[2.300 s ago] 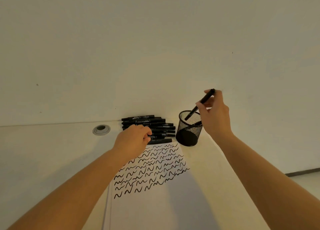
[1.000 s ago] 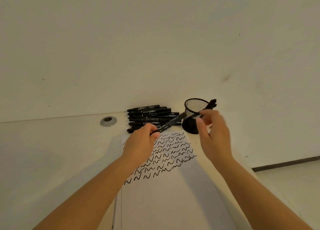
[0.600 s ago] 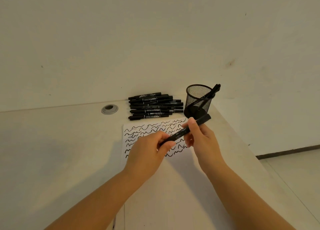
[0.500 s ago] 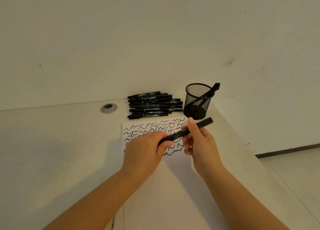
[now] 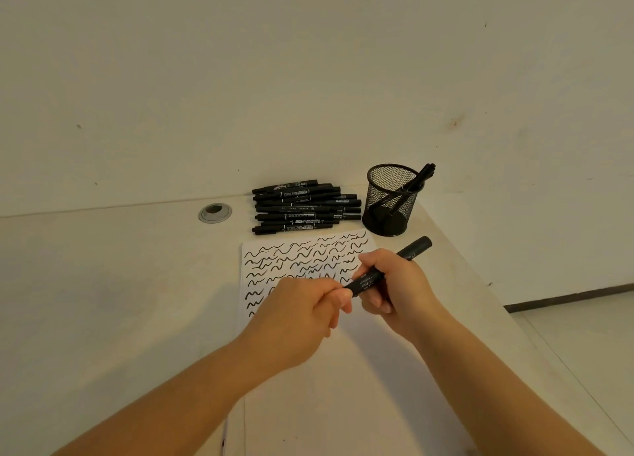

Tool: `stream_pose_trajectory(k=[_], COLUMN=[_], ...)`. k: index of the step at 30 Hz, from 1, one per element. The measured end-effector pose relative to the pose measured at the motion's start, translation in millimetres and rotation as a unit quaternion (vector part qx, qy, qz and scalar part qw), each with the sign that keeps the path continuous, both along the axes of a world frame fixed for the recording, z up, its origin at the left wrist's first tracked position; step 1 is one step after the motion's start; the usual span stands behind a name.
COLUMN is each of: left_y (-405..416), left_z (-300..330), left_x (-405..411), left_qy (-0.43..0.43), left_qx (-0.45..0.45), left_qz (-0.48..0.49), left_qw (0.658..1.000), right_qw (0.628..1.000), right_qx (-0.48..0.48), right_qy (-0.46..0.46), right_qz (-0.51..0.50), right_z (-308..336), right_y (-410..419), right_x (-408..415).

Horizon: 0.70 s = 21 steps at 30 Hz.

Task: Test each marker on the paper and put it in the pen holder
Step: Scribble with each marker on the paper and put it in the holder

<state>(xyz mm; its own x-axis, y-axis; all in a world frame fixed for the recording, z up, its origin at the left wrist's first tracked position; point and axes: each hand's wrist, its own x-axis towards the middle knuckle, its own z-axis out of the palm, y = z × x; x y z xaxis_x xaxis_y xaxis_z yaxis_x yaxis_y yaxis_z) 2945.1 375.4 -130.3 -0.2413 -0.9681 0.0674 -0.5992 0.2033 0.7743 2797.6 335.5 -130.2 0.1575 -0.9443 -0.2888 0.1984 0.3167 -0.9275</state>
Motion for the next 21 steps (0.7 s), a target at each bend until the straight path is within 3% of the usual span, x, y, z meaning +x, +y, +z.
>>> stream_pose_trajectory(k=[3, 7, 10, 11, 13, 16, 18, 21], left_y=[-1, 1, 1, -1, -10, -23, -27, -25], left_z=[4, 4, 4, 3, -1, -13, -21, -33], left_x=[2, 2, 21, 32, 51, 55, 49, 47], left_qy=[0.096, 0.227, 0.33, 0.347, 0.283, 0.101, 0.041, 0.0], left_qx=[0.106, 0.239, 0.317, 0.32, 0.252, 0.08, -0.002, -0.055], left_qz=[-0.027, -0.062, -0.056, -0.027, 0.043, 0.104, 0.112, 0.116], left_qw=[0.989, 0.942, 0.888, 0.881, 0.925, 0.986, 0.993, 0.992], right_qw=[0.999, 0.993, 0.984, 0.981, 0.983, 0.965, 0.963, 0.973], right_qx=[-0.029, -0.085, -0.059, -0.074, -0.126, -0.169, -0.163, -0.14], right_qy=[-0.016, -0.04, -0.15, -0.144, -0.018, 0.194, 0.214, 0.183], right_qz=[0.033, 0.066, -0.072, -0.111, -0.131, -0.04, 0.012, -0.006], right_z=[1, 0, 3, 4, 3, -5, -11, -21], right_y=[0, -5, -20, -24, -27, -20, -16, -14], right_x=[-3, -4, -34, -48, -62, -46, -32, -19])
